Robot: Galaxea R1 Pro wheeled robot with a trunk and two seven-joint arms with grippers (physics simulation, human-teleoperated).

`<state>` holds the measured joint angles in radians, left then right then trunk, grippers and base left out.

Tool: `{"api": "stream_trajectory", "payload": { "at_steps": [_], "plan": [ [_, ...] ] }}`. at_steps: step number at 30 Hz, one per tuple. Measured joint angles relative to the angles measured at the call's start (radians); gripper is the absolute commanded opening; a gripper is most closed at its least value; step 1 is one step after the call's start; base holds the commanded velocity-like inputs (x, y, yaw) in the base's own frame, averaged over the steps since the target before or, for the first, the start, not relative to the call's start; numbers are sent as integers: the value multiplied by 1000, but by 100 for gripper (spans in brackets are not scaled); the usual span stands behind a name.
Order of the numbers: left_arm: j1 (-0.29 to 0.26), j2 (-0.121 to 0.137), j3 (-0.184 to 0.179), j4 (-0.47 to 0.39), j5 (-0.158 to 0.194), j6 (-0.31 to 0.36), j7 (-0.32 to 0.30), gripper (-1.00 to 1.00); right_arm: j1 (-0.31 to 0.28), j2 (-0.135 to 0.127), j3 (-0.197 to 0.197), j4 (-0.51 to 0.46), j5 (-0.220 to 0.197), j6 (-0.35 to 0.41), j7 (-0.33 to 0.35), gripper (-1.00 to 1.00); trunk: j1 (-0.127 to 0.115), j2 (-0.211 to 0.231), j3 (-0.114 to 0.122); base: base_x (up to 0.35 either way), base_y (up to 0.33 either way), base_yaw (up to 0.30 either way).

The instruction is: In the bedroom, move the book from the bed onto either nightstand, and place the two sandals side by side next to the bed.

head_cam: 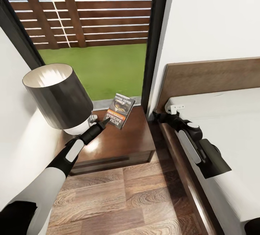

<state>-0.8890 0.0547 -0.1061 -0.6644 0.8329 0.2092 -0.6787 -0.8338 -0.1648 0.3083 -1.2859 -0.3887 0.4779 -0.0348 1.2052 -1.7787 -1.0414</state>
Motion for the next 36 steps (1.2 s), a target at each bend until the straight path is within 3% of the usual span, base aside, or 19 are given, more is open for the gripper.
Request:
{"api": "stream_trajectory", "payload": {
  "at_steps": [27,36],
  "plan": [
    [1,-5,3,15,8,2,20,-100,0,1,4,2,-2,0,-1,100,0,0,0,0,0,9],
    [10,-19,6,27,18,4,65,-100,0,0,63,3,-3,-1,-10,100,0,0,0,0,0,0]
  ]
}}
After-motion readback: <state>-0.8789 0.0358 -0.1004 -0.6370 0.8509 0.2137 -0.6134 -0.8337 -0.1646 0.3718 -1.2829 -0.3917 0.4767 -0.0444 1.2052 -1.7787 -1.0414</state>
